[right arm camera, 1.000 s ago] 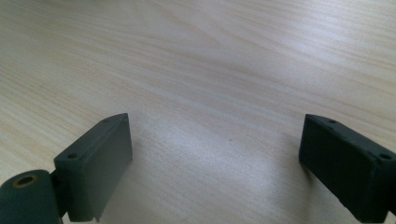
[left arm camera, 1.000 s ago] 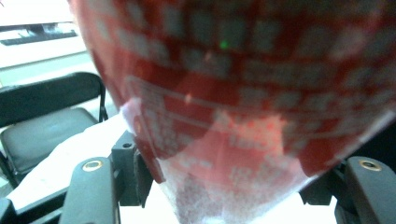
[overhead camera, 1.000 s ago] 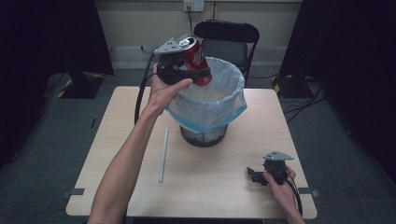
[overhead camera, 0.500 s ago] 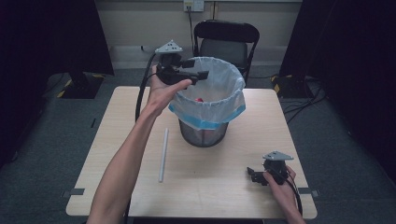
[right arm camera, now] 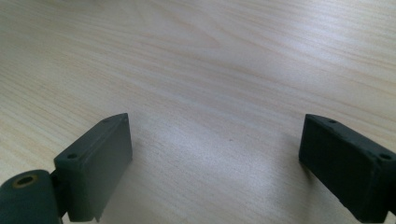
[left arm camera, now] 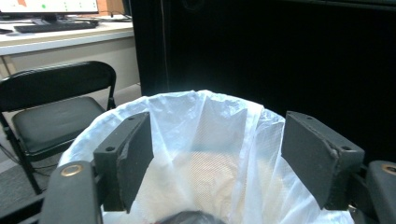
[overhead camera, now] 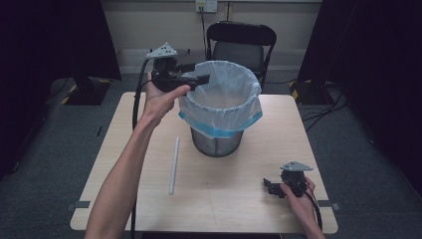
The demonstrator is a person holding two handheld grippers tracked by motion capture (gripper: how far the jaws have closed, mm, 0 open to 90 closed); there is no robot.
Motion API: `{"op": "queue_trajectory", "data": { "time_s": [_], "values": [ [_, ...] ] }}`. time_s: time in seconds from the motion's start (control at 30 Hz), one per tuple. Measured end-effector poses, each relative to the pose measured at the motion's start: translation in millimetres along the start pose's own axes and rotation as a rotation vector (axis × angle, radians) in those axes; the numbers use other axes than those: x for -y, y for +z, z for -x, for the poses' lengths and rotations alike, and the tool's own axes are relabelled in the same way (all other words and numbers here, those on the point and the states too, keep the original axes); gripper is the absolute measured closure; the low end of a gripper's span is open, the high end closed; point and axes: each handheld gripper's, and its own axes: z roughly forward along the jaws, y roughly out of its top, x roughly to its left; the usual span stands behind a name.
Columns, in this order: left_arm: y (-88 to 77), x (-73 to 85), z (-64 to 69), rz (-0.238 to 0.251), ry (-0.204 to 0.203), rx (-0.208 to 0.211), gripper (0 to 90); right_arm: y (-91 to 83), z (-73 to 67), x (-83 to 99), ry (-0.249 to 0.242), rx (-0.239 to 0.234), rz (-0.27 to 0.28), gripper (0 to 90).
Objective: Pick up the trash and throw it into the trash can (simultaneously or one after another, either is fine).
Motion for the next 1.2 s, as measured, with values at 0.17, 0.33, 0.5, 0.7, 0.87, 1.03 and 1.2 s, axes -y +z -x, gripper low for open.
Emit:
{"op": "queue_trajectory", "data": {
  "time_s": [0.17, 0.33, 0.5, 0.7, 0.87, 1.03, 1.2],
  "values": [
    [-16.6, 3.4, -3.0, 0.015, -0.009, -0.009, 25.6, 0.0, 0.1, 0.0, -0.001, 0.0, 0.0, 8.8],
    [-28.2, 7.6, -4.7, 0.016, -0.006, -0.02, 25.6, 0.0, 0.1, 0.0, 0.0, 0.0, 0.0, 8.8],
    [-45.4, 17.0, -9.9, 0.001, -0.042, -0.036, 28.1, 0.0, 0.0, 0.0, 0.0, 0.0, 0.0, 8.8],
    [-62.5, 28.6, -10.3, -0.015, -0.034, -0.042, 27.1, 0.0, 0.1, 0.0, 0.0, 0.0, 0.001, 8.8],
    [-76.1, 41.0, -8.2, -0.023, -0.017, -0.056, 27.2, 0.0, 0.1, 0.0, -0.001, 0.0, 0.0, 8.8],
    [-87.7, 55.7, -6.4, -0.004, -0.022, -0.062, 27.9, 0.0, 0.1, 0.0, 0.0, 0.0, 0.0, 8.8],
    [-97.8, 76.0, -3.1, -0.034, -0.013, -0.079, 29.0, 0.0, 0.1, 0.0, -0.001, 0.0, 0.0, 8.8]
  ]
}}
